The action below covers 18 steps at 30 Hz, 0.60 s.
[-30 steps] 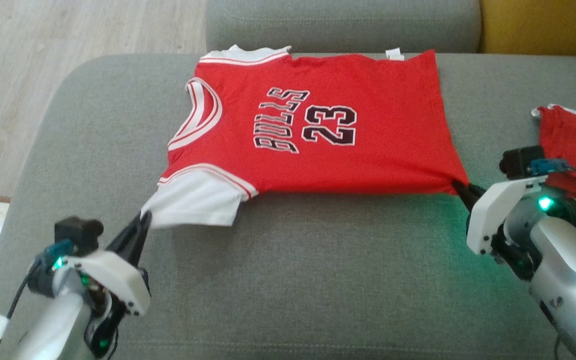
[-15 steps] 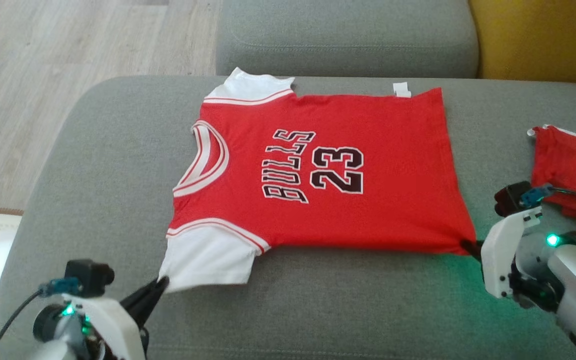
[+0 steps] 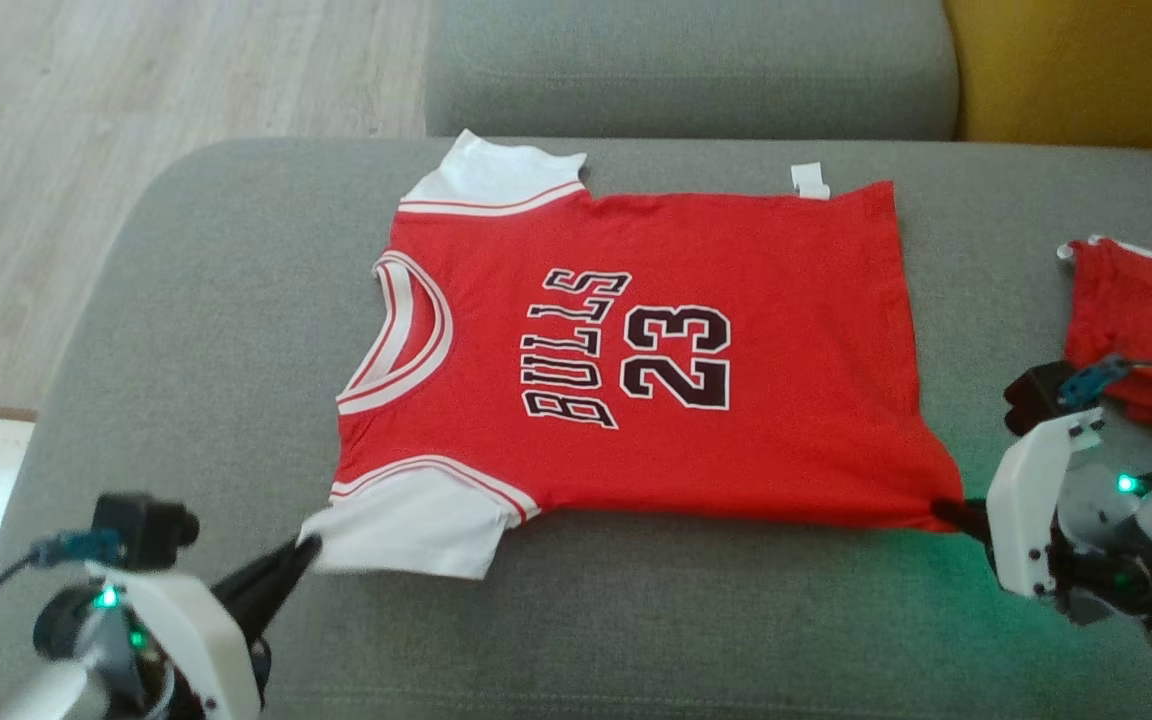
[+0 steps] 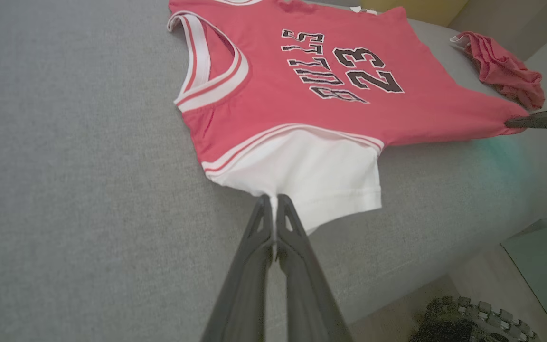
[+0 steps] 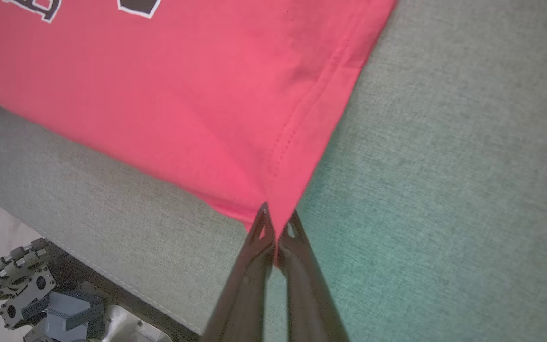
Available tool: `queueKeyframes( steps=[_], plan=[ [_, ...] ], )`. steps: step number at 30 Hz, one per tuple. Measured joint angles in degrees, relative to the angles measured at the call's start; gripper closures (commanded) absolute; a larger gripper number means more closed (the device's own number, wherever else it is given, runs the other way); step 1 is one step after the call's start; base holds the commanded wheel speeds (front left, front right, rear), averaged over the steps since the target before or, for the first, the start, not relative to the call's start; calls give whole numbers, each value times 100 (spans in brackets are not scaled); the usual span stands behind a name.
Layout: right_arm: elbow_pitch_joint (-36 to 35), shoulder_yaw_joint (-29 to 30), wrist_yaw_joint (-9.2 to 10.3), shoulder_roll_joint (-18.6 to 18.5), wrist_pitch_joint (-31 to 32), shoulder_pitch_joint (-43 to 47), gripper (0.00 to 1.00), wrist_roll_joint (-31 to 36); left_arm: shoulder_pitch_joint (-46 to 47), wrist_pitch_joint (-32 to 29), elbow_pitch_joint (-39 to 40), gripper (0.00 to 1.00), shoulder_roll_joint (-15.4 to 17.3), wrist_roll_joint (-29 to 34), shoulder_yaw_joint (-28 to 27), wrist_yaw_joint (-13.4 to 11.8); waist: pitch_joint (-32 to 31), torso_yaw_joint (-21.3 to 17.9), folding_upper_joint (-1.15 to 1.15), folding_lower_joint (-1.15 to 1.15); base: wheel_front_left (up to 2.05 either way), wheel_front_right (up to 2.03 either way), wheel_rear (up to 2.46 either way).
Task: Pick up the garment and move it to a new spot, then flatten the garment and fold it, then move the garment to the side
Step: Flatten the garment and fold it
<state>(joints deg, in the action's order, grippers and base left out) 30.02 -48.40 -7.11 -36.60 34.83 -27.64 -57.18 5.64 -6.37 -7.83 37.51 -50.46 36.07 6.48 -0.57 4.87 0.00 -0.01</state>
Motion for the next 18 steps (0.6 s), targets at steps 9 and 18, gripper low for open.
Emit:
queueKeyframes(
  steps=[9,18],
  plan=[
    [242,634,0,247,323,-508,100,-31,868,10,-92,100,-24,200,-70,3,374,-105,0,1,0,0,0],
    [647,1085,0,665,658,-1021,100,118,1813,49,-586,100,-223,292,-81,53,840,-215,0,1,0,0,0]
  ],
)
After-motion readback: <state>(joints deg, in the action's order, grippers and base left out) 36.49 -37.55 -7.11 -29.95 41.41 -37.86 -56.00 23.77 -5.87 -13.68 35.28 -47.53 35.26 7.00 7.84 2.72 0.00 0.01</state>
